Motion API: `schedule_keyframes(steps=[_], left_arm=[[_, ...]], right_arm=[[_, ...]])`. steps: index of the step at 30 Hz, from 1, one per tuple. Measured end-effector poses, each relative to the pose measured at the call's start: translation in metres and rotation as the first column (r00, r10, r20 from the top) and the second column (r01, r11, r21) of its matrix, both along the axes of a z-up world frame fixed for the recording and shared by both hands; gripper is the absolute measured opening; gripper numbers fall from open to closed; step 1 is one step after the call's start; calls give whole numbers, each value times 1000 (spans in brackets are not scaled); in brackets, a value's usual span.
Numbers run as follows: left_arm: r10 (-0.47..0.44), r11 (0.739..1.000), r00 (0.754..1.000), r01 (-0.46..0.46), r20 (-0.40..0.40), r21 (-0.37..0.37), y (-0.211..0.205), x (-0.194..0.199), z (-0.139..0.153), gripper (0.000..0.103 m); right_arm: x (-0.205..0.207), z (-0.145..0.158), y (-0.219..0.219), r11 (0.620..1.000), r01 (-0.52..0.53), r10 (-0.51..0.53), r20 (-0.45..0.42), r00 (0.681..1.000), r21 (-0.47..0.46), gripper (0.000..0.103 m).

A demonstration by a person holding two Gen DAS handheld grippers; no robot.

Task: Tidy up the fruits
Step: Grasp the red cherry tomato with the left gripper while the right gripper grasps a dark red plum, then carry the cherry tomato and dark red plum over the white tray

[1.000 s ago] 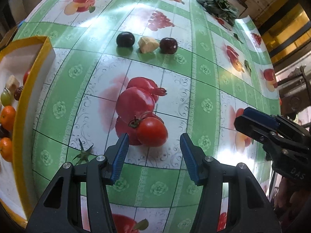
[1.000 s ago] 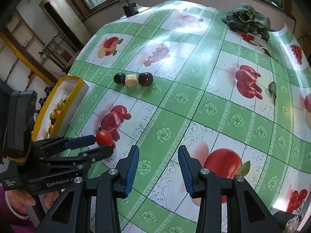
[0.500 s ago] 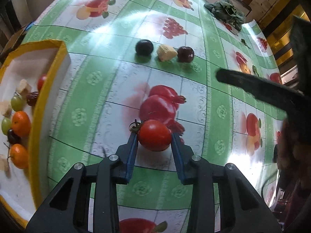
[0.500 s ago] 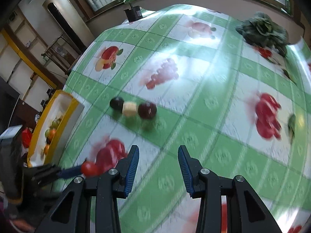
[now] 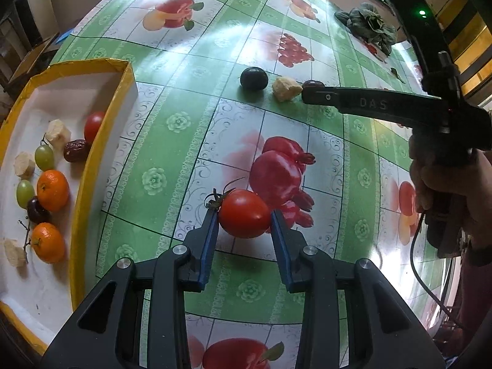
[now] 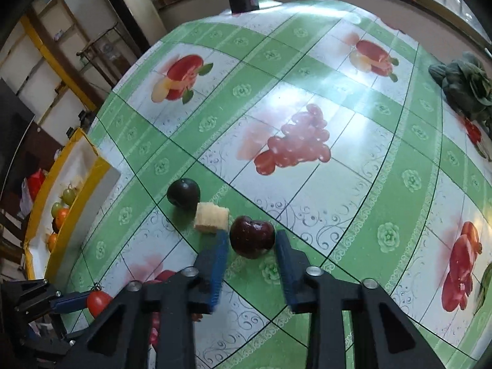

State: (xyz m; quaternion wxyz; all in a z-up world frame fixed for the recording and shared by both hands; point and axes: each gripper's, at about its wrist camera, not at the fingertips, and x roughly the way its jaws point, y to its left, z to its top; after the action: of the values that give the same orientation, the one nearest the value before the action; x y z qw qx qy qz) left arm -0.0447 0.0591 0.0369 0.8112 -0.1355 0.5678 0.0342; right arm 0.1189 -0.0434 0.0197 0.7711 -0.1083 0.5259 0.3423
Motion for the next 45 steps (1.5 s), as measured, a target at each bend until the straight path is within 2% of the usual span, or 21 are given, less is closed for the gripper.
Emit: schedule_keyframes(steps=[5, 15, 25, 34, 45], left_arm=[[-11, 1000, 1000, 11, -2, 0, -5, 3, 0, 34], [-98, 995, 995, 97, 33, 14, -23, 6, 13, 34], [-216, 976, 974, 213, 72, 44, -49, 1, 31, 34], [-238, 970, 964, 230, 117, 79, -46, -15, 49, 34], [-147, 987, 978, 134, 147, 93, -2, -39, 60, 34]], right_arm=[[-11, 8, -15, 1000, 9, -9, 15, 1000, -9, 28], [-60, 29, -76, 990, 141, -141, 10, 990, 27, 28], [-108, 41, -115, 964, 256, -256, -4, 967, 65, 28], [-133, 54, -102, 967, 240, -242, 18, 970, 81, 28], [-149, 70, -58, 985, 153, -159, 65, 985, 81, 28]])
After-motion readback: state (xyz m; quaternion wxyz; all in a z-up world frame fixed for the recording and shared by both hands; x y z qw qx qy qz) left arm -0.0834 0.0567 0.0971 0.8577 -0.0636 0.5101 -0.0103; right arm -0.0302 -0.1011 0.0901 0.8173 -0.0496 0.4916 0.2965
